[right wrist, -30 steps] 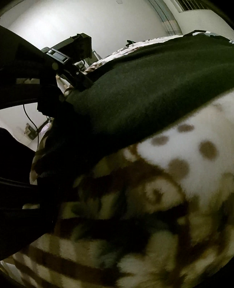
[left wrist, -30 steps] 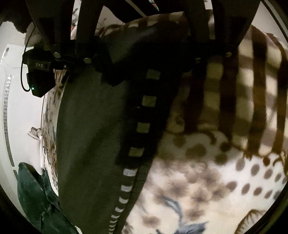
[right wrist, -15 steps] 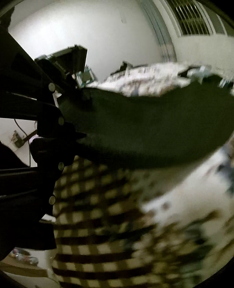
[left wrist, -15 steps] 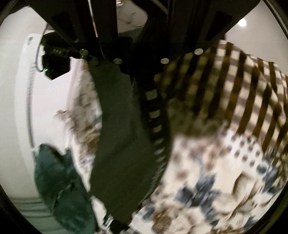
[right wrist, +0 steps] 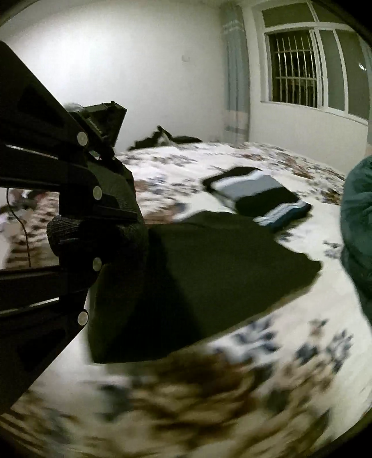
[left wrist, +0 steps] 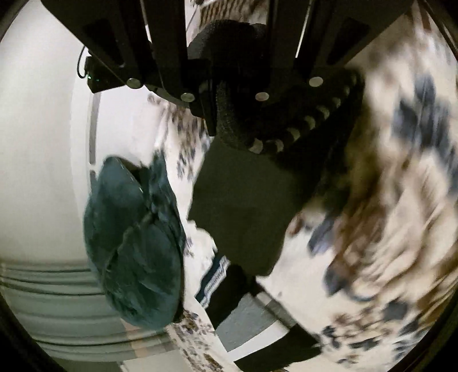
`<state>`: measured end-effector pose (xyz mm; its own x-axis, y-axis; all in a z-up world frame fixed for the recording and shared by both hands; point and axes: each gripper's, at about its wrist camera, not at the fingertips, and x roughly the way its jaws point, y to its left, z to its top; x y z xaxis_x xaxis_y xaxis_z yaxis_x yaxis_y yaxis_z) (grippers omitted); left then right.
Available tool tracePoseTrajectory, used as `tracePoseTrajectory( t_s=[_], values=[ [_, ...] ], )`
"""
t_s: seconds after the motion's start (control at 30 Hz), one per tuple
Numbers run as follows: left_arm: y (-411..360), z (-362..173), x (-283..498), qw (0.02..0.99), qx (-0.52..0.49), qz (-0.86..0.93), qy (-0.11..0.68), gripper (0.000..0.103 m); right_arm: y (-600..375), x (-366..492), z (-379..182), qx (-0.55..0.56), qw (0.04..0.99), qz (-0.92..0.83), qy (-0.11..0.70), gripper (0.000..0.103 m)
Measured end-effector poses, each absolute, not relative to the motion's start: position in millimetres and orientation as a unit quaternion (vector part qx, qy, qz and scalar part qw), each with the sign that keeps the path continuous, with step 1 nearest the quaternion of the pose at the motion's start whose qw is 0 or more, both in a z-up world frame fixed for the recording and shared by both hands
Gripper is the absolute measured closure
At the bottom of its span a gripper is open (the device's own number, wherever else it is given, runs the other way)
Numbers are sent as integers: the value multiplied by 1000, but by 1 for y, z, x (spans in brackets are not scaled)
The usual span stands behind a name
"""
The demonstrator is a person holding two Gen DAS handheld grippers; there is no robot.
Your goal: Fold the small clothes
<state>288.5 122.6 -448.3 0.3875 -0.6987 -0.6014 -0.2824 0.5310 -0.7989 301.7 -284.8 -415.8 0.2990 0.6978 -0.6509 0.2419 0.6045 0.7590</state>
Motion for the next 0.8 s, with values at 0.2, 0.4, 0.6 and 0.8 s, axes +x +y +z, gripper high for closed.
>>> tracePoseTrajectory(
  t_s=[0.2,0.4,0.6,0.8],
  values=[
    [128,-488,398,679,-453,-157,556,94,-297,421,-454,418,697,126,569,94],
    [126,-528,474,642,-463,-160,589,88,-302,510,-500,445,680,88,575,90],
    [141,-524,504,655,-508,-169,533,44,-321,549,-517,505,684,75,521,53],
    [150,-497,476,710,-443,-177,519,40,-320,545,-495,397,730,90,549,27]
  ],
)
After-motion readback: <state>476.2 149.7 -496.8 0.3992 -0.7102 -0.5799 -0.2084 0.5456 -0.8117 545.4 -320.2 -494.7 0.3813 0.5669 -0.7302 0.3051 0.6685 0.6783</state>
